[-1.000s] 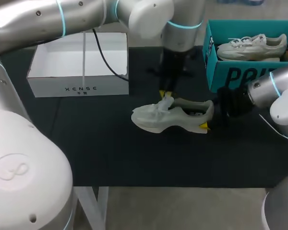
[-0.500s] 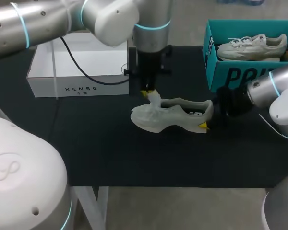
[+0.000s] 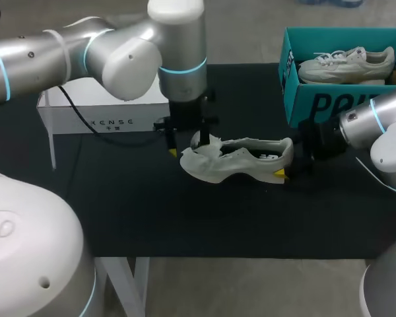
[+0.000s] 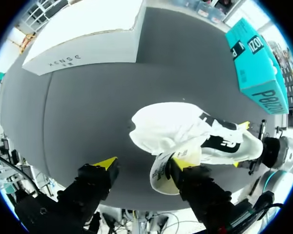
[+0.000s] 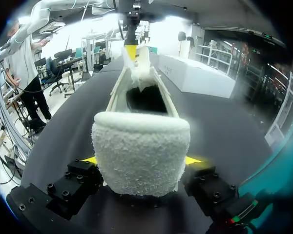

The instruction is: Take the shoe out of the shoebox, open the shoe tongue, remove and reinsert the insole, then place the shoe into the shoebox

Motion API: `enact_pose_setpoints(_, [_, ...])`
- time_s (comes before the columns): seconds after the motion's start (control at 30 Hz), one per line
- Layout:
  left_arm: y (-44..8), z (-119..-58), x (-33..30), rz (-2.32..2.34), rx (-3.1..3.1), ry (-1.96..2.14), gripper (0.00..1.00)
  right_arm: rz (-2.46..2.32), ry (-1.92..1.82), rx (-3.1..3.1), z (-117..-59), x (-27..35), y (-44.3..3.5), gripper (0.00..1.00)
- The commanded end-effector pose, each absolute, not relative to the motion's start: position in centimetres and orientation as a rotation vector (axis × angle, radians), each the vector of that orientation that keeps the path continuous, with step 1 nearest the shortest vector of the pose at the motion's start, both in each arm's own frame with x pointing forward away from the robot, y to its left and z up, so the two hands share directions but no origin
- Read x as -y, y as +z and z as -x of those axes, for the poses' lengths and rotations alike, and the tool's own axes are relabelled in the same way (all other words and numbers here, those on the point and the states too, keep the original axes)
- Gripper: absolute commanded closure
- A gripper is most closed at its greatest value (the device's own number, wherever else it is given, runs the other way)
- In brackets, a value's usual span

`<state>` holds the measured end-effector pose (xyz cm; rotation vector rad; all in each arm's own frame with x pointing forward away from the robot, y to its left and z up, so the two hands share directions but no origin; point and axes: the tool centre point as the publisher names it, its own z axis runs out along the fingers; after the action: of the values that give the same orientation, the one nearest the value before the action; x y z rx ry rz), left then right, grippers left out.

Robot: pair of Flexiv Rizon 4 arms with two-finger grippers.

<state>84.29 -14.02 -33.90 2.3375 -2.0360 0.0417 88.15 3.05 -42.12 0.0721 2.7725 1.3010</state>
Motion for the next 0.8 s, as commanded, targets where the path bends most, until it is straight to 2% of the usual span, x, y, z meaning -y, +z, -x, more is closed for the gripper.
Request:
enact_pose_setpoints(0.03, [-33.9, -83.8, 13.0, -2.324, 2.001, 0.091, 0.00, -0.073, 1.299, -2.772, -88.2, -3.0, -42.2, 1.00])
enact_pose_setpoints(0.27, [-32.8, -83.8, 12.4, -2.330, 2.027, 0.085, 0.00, -0.073, 1.299, -2.772, -88.2, -3.0, -42.2, 1.00])
enact_pose_setpoints(0.53, [-26.4, -85.5, 13.6, -2.028, 2.434, 0.157, 0.00, -0.073, 1.299, -2.772, -88.2, -3.0, -42.2, 1.00])
enact_pose_setpoints(0.73, [-23.2, -87.9, 14.2, -1.205, 2.808, 0.143, 0.00, -0.073, 1.299, -2.772, -88.2, -3.0, -42.2, 1.00])
enact_pose_setpoints(0.8, [-22.1, -88.7, 14.7, -1.073, 2.832, 0.109, 0.00, -0.073, 1.299, -2.772, -88.2, -3.0, -42.2, 1.00])
